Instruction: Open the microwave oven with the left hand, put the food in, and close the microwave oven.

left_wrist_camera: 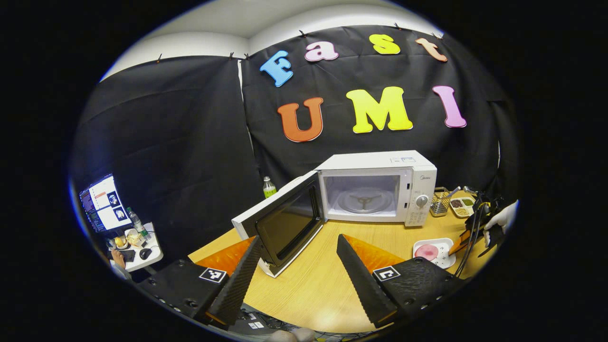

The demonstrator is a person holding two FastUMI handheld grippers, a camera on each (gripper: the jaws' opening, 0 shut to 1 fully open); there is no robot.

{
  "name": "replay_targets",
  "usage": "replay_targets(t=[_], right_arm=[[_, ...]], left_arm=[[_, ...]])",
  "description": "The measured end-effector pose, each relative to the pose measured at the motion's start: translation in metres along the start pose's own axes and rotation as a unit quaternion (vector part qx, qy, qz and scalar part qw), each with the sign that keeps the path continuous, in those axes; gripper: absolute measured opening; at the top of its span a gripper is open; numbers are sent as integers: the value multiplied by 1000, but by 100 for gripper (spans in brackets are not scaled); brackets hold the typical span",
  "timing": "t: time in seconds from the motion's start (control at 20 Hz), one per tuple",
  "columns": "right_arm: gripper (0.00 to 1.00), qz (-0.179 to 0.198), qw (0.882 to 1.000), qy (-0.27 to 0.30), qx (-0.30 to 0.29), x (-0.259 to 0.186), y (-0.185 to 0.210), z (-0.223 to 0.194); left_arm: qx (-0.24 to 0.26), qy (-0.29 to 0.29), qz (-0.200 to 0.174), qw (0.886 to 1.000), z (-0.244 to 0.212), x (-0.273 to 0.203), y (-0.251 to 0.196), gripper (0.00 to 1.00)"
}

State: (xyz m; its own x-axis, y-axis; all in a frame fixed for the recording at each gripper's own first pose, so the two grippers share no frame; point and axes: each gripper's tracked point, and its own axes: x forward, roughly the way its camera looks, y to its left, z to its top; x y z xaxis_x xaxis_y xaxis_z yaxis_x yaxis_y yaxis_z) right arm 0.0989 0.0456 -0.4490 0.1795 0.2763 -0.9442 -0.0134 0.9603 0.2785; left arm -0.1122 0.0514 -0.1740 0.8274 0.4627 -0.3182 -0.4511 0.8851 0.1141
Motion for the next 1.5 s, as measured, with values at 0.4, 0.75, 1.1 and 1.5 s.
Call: replay_targets(t=[0.4,0.75,1.1,1.5], right_arm=[[4,41,997,9,71,1,17,-18],[4,98,978,-68,171,-20,49,-23],[4,170,934,-181,257,-47,119,-6],[4,232,873,-329,275,-59,250,33]], left_arm=[[1,-5,-43,999,1,22,10,96],[19,-15,-86,996,13,42,31,96],[29,-35,-134,990,33,50,35,96],[31,-37,-176,983,28,55,41,96]])
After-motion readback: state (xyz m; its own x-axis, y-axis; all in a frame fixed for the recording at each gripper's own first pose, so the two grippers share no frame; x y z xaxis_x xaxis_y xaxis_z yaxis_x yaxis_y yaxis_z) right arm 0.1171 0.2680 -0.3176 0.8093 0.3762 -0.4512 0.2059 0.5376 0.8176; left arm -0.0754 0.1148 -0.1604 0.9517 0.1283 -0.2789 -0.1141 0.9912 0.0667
